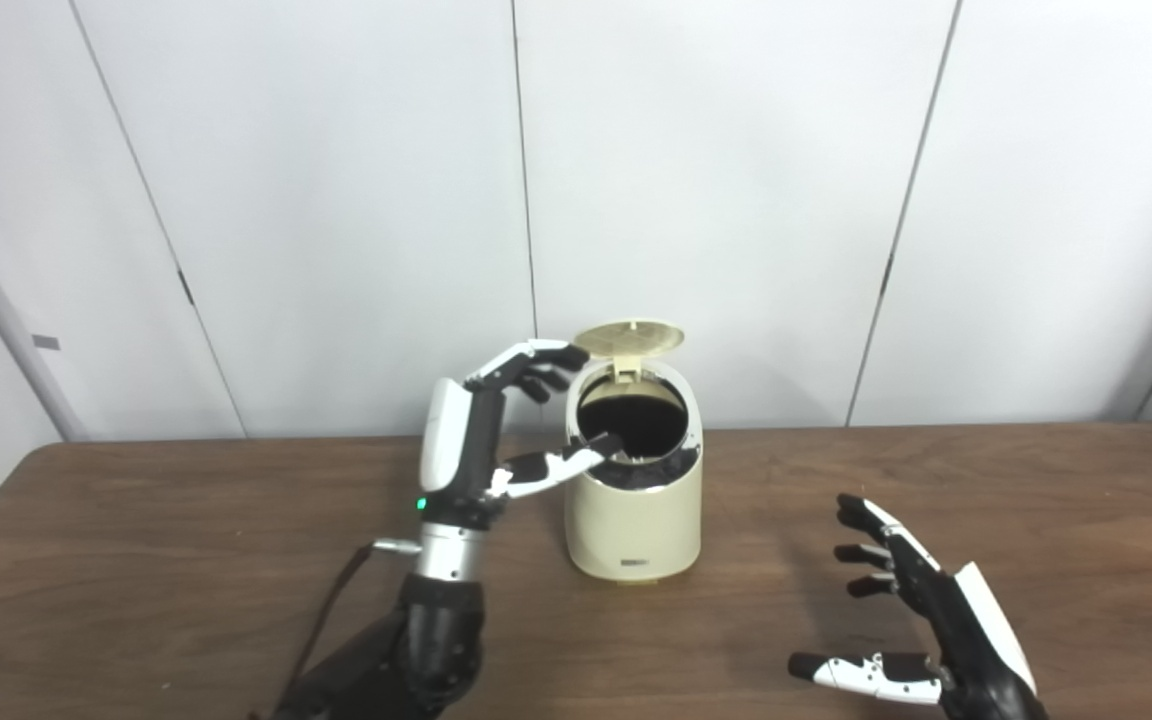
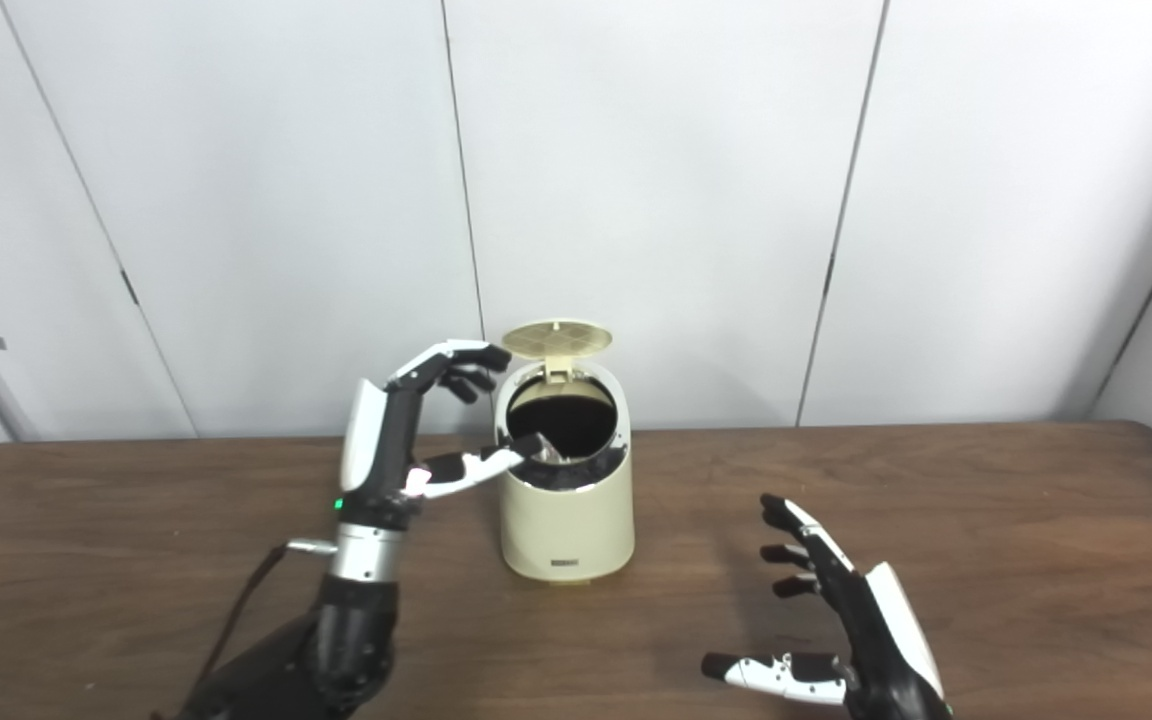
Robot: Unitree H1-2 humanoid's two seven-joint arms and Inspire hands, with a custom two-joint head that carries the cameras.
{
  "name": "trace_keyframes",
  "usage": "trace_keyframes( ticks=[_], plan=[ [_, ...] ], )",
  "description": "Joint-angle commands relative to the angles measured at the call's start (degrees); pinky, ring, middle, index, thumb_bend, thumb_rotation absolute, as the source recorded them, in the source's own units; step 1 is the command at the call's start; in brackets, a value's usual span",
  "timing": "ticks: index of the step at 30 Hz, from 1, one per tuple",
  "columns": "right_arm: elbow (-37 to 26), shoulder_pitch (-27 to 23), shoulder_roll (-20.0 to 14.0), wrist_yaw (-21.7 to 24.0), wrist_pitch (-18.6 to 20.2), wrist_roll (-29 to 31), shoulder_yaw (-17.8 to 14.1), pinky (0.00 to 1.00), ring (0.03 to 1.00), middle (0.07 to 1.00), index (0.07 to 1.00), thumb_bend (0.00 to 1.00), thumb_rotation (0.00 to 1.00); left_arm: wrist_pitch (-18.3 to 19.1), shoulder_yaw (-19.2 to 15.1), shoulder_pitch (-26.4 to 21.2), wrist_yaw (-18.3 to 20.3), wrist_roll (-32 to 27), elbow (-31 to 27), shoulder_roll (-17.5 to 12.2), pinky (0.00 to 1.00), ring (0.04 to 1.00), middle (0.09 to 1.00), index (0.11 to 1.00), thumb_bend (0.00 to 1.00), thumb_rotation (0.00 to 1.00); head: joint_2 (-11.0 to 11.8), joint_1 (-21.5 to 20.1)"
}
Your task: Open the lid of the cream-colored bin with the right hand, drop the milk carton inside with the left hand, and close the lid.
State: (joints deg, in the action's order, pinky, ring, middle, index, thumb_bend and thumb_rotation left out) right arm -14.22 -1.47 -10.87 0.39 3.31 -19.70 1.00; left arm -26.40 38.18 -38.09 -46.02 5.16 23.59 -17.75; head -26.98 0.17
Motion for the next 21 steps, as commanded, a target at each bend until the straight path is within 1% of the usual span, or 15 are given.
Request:
trace_keyframes(
  ticks=[1,3,5,7,8,9,11,12,15,16,18,19,21],
  plan=[
    [-1.6,-1.7,-0.9,-0.5,-2.5,0.1,-0.5,0.65,0.778,0.877,0.883,0.75,0.17,-0.5,-5.4,-0.1,6.8,-3.2,-4.2,-1.3,0.46,0.54,0.604,0.623,0.72,0.01,0.0,0.2],
    [-1.6,-1.8,-0.9,-0.5,-2.4,0.4,-0.6,0.65,0.777,0.877,0.882,0.75,0.16,-0.5,-11.3,2.5,13.4,-5.8,-7.1,-1.2,0.48,0.558,0.619,0.637,0.71,0.03,0.0,0.3],
    [-1.3,-1.9,-0.9,-0.5,-2.4,0.6,-0.7,0.66,0.782,0.881,0.885,0.76,0.15,-0.5,-16.7,4.8,18.8,-7.8,-9.4,-0.9,0.48,0.572,0.637,0.652,0.69,0.05,0.0,0.5],
    [-1.2,-2.0,-1.0,-0.5,-2.3,0.4,-0.8,0.64,0.781,0.882,0.885,0.76,0.16,-0.5,-21.3,6.7,23.6,-9.1,-11.1,-0.5,0.49,0.585,0.659,0.672,0.67,0.06,0.0,0.7],
    [-1.4,-2.0,-1.0,-0.5,-2.1,0.4,-0.8,0.64,0.781,0.882,0.885,0.76,0.16,-0.5,-23.1,7.6,25.6,-9.5,-11.8,-0.4,0.49,0.59,0.668,0.682,0.65,0.07,0.0,0.7],
    [-1.5,-2.1,-1.0,-0.4,-1.9,0.6,-0.8,0.64,0.782,0.882,0.885,0.75,0.16,-0.5,-24.8,8.4,27.3,-9.7,-12.4,-0.3,0.49,0.592,0.678,0.694,0.64,0.1,0.0,0.7],
    [-1.7,-2.1,-1.0,-0.2,-1.8,0.9,-0.8,0.64,0.785,0.884,0.886,0.75,0.15,-0.3,-27.3,10.0,30.9,-11.1,-13.5,-0.1,0.5,0.604,0.689,0.708,0.65,0.13,-0.1,0.8],
    [-1.7,-2.2,-1.0,-0.2,-1.9,1.0,-0.8,0.64,0.786,0.885,0.887,0.75,0.13,-0.1,-28.2,10.5,32.5,-11.7,-13.8,0.1,0.52,0.619,0.702,0.719,0.67,0.16,-0.1,0.8],
    [-1.8,-2.2,-1.2,-0.2,-1.9,1.0,-0.7,0.63,0.787,0.888,0.89,0.75,0.13,5.3,-30.2,13.6,37.8,-14.7,-17.5,-0.3,0.53,0.647,0.727,0.746,0.72,0.18,-0.2,1.0],
    [-1.9,-2.3,-1.2,-0.1,-1.9,1.1,-0.7,0.63,0.787,0.888,0.89,0.75,0.13,8.0,-30.7,14.8,39.4,-15.9,-19.1,-0.5,0.53,0.651,0.73,0.749,0.72,0.18,-0.3,1.1],
    [-2.0,-2.3,-1.3,0.0,-1.8,1.2,-0.7,0.64,0.788,0.888,0.892,0.75,0.13,12.3,-31.8,16.4,41.8,-17.4,-21.5,-0.4,0.57,0.691,0.748,0.761,0.69,0.08,-0.3,1.1],
    [-2.0,-2.3,-1.4,0.0,-1.9,1.2,-0.7,0.64,0.789,0.888,0.892,0.75,0.13,14.2,-32.5,17.4,42.9,-17.9,-22.6,-0.3,0.57,0.698,0.751,0.762,0.69,0.06,-0.4,1.2],
    [-1.8,-2.3,-1.4,-0.1,-2.0,1.4,-0.8,0.64,0.791,0.888,0.891,0.75,0.12,16.3,-33.7,18.9,44.5,-18.3,-24.0,0.3,0.58,0.71,0.763,0.768,0.67,0.01,-0.4,1.2]
  ],
)
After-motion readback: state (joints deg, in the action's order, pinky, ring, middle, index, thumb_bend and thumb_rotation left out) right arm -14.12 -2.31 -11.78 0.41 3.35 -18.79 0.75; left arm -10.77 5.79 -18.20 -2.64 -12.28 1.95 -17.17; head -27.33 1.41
